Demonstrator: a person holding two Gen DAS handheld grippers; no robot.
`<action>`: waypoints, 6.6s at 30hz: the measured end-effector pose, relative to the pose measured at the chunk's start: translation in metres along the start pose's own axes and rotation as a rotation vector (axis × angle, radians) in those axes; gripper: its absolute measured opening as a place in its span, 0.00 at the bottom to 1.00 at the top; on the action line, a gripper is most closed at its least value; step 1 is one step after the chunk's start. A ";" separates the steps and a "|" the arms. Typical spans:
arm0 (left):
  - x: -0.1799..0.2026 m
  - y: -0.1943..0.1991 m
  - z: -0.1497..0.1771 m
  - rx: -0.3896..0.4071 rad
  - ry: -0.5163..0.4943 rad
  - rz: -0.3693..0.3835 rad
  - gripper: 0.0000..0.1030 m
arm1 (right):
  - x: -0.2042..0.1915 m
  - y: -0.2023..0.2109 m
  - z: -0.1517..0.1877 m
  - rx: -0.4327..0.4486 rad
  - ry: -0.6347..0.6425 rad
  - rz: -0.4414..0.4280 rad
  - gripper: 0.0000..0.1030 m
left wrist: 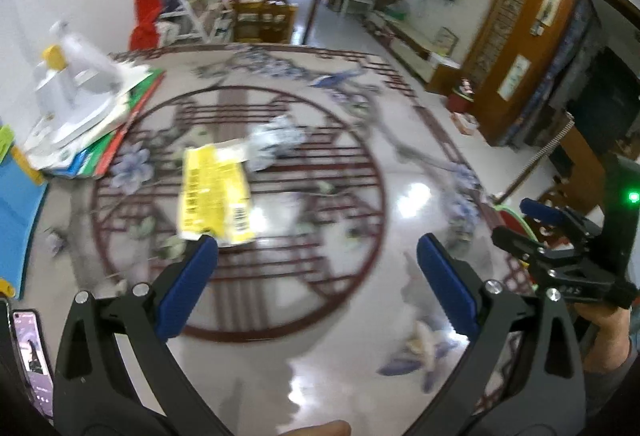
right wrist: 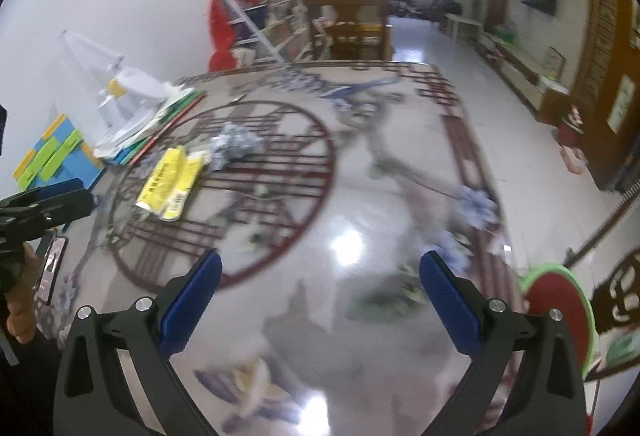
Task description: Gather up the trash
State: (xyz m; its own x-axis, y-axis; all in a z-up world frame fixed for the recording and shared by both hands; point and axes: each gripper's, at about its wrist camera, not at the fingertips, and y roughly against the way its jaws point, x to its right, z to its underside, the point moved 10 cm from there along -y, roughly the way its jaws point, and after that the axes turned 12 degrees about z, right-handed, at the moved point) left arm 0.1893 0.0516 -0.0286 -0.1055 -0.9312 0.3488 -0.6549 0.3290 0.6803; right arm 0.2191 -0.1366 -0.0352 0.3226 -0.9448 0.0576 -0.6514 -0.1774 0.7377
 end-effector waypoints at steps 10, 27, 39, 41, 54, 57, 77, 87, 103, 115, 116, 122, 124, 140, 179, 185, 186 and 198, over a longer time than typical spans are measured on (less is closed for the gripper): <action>-0.091 -0.038 0.006 -0.055 0.154 -0.070 0.95 | -0.072 -0.059 -0.037 -0.011 0.115 -0.082 0.93; -0.149 -0.106 -0.014 -0.071 0.231 -0.110 0.92 | -0.134 -0.169 -0.091 -0.074 0.094 -0.218 0.93; -0.169 -0.115 -0.015 -0.059 0.193 -0.103 0.63 | -0.160 -0.217 -0.099 -0.112 0.101 -0.240 0.92; -0.166 -0.118 -0.017 -0.060 0.182 -0.090 0.54 | -0.163 -0.220 -0.097 -0.114 0.101 -0.242 0.88; -0.152 -0.115 -0.017 -0.053 0.131 -0.085 0.39 | -0.159 -0.208 -0.086 -0.093 0.094 -0.219 0.58; -0.152 -0.108 -0.016 -0.048 0.128 -0.099 0.39 | -0.152 -0.202 -0.085 -0.089 0.086 -0.212 0.57; -0.078 -0.038 0.001 0.033 0.131 -0.044 0.39 | -0.090 -0.053 -0.054 0.020 0.043 -0.179 0.58; 0.018 -0.015 0.009 0.053 0.037 0.061 0.39 | -0.014 0.020 -0.018 0.064 -0.038 -0.095 0.58; 0.197 -0.088 -0.006 -0.031 -0.180 0.248 0.39 | 0.178 0.067 0.024 0.090 -0.256 0.105 0.58; 0.334 -0.160 0.005 -0.124 -0.324 0.388 0.39 | 0.312 0.076 0.066 0.068 -0.425 0.242 0.58; 0.343 -0.166 0.006 -0.132 -0.327 0.397 0.39 | 0.320 0.076 0.069 0.066 -0.437 0.248 0.58; 0.371 -0.193 0.010 -0.164 -0.339 0.433 0.39 | 0.365 0.074 0.086 0.053 -0.501 0.281 0.58; 0.379 -0.204 0.013 -0.181 -0.332 0.449 0.39 | 0.373 0.070 0.091 0.045 -0.513 0.290 0.58; 0.395 -0.258 0.025 -0.298 -0.207 0.528 0.41 | 0.401 0.041 0.108 0.006 -0.572 0.293 0.59; 0.187 -0.031 -0.005 0.093 -0.276 0.179 0.95 | 0.149 0.089 0.026 0.208 -0.255 0.212 0.93; 0.130 -0.002 0.014 0.126 -0.256 0.083 0.95 | 0.103 0.085 0.031 0.226 -0.233 0.206 0.93; 0.119 0.001 0.018 0.136 -0.243 0.072 0.95 | 0.099 0.084 0.033 0.225 -0.227 0.210 0.93; 0.072 0.009 0.053 0.251 -0.167 -0.033 0.95 | 0.069 0.076 0.051 0.257 -0.170 0.283 0.93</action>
State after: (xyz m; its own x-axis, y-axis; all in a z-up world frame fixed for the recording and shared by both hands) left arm 0.1356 -0.0206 -0.0315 -0.1889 -0.9606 0.2040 -0.8224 0.2682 0.5016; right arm 0.1570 -0.2293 -0.0099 0.0027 -0.9943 0.1066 -0.8551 0.0530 0.5158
